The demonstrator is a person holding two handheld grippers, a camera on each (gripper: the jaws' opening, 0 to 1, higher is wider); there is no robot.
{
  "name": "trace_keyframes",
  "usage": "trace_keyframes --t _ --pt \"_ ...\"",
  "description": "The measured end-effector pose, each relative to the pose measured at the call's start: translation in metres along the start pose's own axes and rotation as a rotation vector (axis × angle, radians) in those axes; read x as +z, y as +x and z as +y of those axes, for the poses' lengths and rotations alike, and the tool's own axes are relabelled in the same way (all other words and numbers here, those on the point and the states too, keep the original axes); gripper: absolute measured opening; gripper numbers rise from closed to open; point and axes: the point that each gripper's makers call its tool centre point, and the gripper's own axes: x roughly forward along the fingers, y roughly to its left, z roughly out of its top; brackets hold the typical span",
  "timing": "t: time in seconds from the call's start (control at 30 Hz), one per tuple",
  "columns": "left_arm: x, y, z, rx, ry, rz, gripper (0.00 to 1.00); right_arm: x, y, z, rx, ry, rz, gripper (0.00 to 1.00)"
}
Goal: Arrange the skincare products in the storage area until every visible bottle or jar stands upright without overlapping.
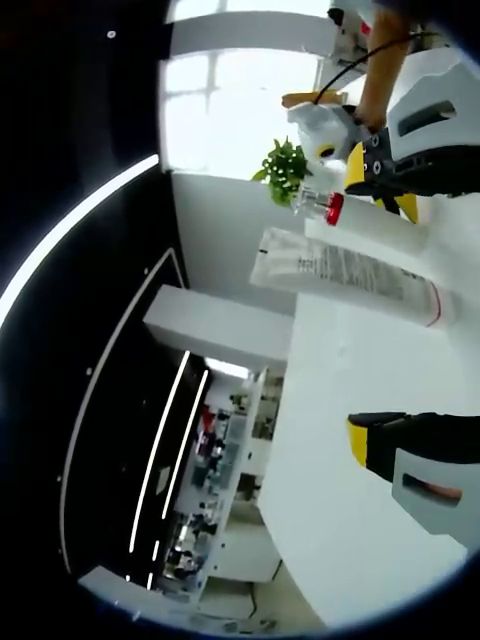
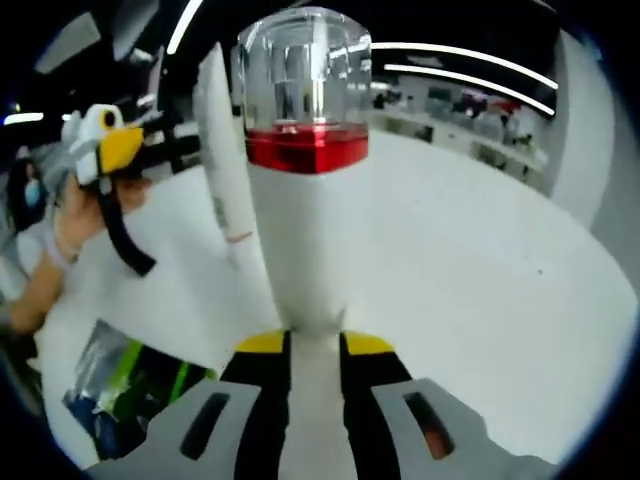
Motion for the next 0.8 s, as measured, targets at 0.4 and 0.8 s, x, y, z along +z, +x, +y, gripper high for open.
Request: trace_keyframes --t 0.4,0.8 --pt "0.0 -0.001 0.001 0.003 -0.001 -0.002 0.91 -0.004 0.025 0.002 0.055 -0.163 -0.011 0.32" --pt "0.0 0.0 0.001 0.003 -0.002 -0.003 0.91 -0.006 0.031 0.01 0.028 -0.065 0.032 0.3"
